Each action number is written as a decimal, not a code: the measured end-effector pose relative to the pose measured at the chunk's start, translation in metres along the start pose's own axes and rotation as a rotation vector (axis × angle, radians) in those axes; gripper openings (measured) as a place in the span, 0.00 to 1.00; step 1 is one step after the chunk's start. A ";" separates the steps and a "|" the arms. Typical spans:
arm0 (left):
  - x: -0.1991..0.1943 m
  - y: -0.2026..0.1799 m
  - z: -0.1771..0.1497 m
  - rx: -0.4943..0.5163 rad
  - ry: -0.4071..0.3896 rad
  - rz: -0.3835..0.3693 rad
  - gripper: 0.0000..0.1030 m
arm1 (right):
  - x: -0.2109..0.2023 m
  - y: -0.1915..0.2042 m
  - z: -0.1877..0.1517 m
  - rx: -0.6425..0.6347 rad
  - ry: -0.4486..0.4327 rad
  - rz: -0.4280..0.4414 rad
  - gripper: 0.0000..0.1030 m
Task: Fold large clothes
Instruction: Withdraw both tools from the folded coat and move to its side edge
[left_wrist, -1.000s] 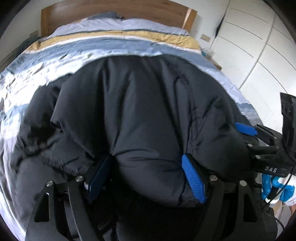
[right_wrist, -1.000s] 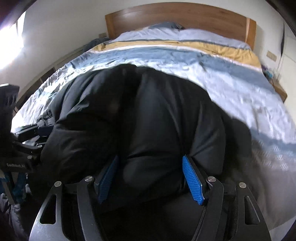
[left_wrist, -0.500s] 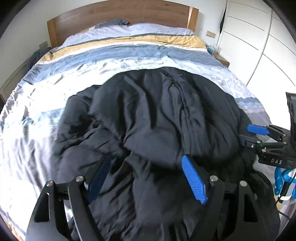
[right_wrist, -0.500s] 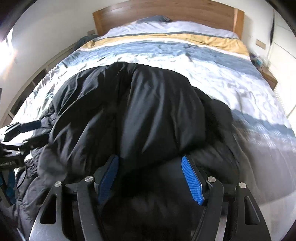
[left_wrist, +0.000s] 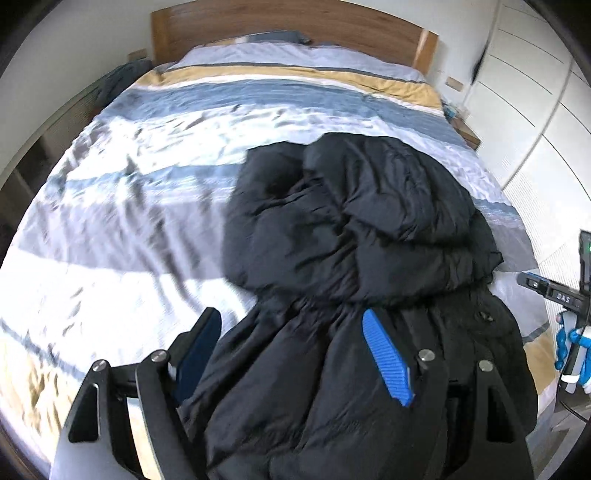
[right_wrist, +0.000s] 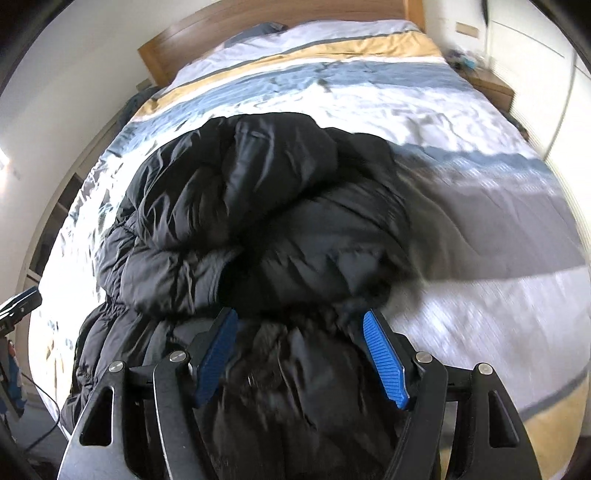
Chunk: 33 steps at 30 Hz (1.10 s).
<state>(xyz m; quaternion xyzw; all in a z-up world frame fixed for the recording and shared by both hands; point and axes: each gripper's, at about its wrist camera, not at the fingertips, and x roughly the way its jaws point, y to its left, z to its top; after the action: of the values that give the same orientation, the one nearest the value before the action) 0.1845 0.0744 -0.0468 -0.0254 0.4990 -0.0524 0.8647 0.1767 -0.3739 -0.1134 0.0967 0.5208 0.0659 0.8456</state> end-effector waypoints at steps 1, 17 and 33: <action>-0.008 0.005 -0.004 -0.012 -0.004 0.011 0.76 | -0.005 0.000 -0.004 0.000 0.001 -0.005 0.68; -0.032 0.041 -0.075 -0.119 0.050 0.166 0.76 | -0.051 -0.020 -0.066 0.013 0.059 -0.103 0.72; -0.022 0.070 -0.113 -0.152 0.086 0.228 0.76 | -0.054 -0.042 -0.098 0.081 0.099 -0.191 0.79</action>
<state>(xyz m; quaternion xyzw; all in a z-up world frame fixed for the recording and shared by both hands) 0.0806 0.1476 -0.0909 -0.0318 0.5379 0.0831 0.8383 0.0651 -0.4166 -0.1197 0.0772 0.5710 -0.0315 0.8167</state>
